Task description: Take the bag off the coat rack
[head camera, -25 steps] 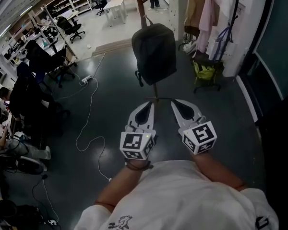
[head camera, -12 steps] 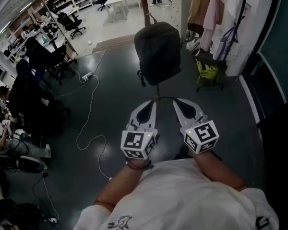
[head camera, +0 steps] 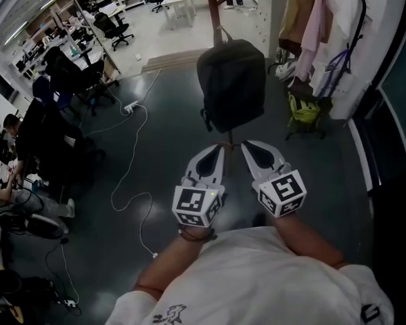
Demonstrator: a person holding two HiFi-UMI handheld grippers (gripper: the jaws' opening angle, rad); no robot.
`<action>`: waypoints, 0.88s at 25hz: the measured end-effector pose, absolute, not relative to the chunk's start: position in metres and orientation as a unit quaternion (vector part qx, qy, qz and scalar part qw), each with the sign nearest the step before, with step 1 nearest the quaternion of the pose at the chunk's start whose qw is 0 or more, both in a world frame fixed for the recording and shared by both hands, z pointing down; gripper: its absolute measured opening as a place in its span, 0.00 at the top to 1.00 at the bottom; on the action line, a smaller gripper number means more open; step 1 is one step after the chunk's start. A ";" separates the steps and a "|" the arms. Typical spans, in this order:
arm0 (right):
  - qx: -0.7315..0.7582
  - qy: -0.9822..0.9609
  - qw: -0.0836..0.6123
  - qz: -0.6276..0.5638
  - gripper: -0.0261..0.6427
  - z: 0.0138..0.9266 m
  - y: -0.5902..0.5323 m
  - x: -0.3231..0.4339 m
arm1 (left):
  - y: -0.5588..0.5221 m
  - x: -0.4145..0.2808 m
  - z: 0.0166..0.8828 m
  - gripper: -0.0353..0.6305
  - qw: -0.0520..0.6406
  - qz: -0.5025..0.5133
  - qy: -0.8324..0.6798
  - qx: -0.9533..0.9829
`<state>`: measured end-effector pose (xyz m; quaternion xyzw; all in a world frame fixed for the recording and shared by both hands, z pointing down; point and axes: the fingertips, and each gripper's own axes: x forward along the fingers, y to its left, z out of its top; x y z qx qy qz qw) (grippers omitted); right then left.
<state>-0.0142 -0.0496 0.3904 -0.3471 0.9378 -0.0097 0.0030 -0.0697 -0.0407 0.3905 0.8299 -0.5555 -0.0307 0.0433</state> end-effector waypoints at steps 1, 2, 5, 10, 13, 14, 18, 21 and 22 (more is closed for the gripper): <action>-0.343 0.939 0.003 -0.010 0.97 0.390 -0.059 -0.014 | -0.049 -0.069 0.390 0.94 0.043 -0.030 -0.558 0.828; -0.339 0.941 0.004 -0.010 0.97 0.389 -0.068 -0.014 | -0.059 -0.068 0.390 0.94 0.042 -0.030 -0.560 0.827; -0.326 0.945 0.005 -0.011 0.97 0.390 -0.096 -0.013 | -0.085 -0.067 0.390 0.94 0.042 -0.032 -0.568 0.821; -0.313 0.950 0.003 -0.011 0.97 0.390 -0.137 -0.006 | -0.124 -0.062 0.389 0.94 0.043 -0.040 -0.580 0.812; -0.299 0.954 -0.002 -0.007 0.97 0.391 -0.163 0.003 | -0.150 -0.053 0.387 0.94 0.043 -0.045 -0.592 0.803; -0.295 0.956 -0.003 -0.007 0.97 0.392 -0.171 0.008 | -0.158 -0.047 0.388 0.94 0.043 -0.046 -0.595 0.801; -0.285 0.958 -0.006 -0.010 0.97 0.398 -0.199 0.025 | -0.186 -0.031 0.392 0.94 0.043 -0.048 -0.604 0.794; -0.277 0.961 -0.008 -0.015 0.97 0.403 -0.214 0.031 | -0.201 -0.026 0.395 0.94 0.047 -0.048 -0.610 0.789; -0.276 0.961 -0.009 -0.016 0.97 0.404 -0.217 0.033 | -0.204 -0.024 0.396 0.94 0.048 -0.048 -0.610 0.789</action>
